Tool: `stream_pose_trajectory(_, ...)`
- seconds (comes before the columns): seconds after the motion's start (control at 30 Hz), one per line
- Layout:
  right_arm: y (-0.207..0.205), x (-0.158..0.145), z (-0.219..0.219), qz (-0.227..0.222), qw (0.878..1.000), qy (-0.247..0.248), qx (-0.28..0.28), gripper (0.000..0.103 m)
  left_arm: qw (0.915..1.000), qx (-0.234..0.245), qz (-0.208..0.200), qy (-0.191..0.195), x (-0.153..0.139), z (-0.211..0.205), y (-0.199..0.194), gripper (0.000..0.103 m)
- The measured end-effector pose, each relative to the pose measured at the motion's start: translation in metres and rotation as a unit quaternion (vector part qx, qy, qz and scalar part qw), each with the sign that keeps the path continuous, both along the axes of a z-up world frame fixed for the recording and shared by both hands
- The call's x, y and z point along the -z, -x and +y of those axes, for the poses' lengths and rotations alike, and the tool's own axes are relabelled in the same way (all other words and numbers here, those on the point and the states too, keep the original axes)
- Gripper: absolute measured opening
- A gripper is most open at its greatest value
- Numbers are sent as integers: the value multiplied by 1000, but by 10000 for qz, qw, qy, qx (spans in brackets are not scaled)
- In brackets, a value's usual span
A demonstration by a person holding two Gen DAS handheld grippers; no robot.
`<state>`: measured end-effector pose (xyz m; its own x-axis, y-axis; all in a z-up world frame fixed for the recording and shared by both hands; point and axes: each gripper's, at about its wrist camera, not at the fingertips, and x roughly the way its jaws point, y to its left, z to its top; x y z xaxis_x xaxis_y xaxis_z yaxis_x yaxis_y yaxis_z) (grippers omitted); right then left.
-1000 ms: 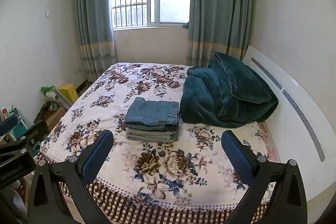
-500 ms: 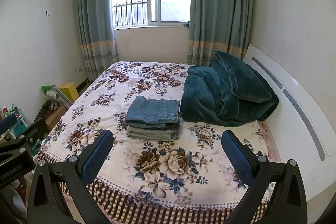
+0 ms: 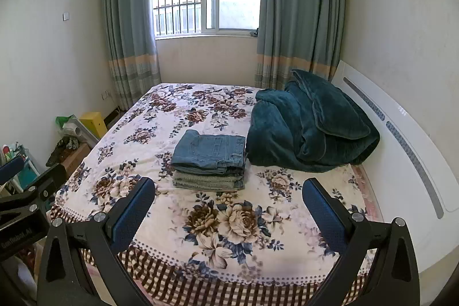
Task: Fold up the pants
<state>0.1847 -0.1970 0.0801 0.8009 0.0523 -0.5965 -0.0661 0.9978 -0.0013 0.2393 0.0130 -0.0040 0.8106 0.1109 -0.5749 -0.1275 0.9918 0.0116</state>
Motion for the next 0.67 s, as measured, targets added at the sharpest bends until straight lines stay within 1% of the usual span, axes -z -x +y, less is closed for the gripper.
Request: stream_pose_trajectory(0.67,0,3,0,-9,10000,14,-32,103,10000,17,-31,5,1,2,1,103)
